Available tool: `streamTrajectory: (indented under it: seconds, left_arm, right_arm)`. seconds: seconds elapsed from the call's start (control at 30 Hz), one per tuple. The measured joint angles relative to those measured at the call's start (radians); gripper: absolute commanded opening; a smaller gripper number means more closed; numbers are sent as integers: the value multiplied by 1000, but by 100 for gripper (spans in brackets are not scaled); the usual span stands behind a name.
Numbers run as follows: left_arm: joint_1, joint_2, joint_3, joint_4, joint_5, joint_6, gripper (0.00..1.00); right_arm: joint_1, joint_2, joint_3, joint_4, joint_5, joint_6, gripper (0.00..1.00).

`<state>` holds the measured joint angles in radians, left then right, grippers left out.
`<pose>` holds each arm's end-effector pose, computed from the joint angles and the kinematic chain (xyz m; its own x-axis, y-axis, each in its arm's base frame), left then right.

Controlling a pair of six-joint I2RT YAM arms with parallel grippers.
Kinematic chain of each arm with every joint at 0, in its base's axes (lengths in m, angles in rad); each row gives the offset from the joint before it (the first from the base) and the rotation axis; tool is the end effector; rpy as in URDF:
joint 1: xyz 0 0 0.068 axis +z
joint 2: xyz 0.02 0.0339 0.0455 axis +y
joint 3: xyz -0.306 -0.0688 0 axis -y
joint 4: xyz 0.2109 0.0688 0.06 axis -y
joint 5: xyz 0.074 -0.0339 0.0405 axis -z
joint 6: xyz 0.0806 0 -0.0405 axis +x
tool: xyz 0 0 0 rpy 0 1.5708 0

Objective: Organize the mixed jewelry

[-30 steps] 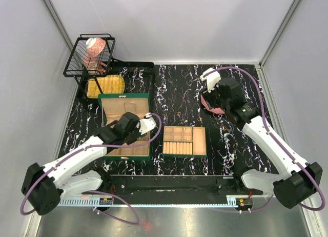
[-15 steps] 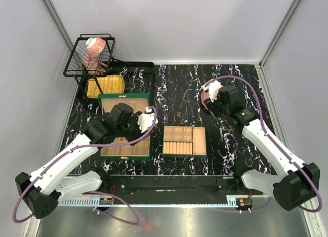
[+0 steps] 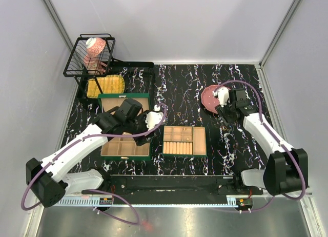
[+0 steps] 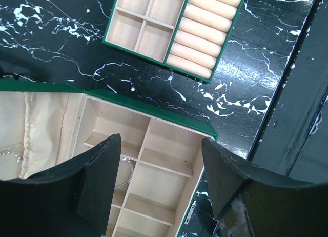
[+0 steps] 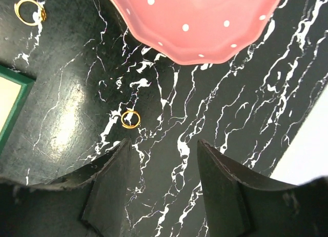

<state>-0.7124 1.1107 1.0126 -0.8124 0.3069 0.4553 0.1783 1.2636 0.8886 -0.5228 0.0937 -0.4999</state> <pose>0.1297 -0.1442 0.3076 -0.2012 0.7276 -0.6558 0.9484 0.3121 0.0554 0.2393 0.0355 0.2631 -0.6183 -0.5963 -0.5120 -0.4735 0.8025 -0.3630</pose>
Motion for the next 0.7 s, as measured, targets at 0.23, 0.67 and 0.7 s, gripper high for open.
streamTrajectory:
  seconds: [0.23,0.67,0.7]
  left_arm:
    - [0,72,23,2,22,24,75]
    - [-1,166,68,43,51,52,99]
    - [-1,171,68,47,53,55,99]
  right_arm:
    - [-69,124,-1,12,-45,-60,56]
    - [-116,283,14,33,-87,-128,52]
    - [-116,288,16,33,-90,-130,52]
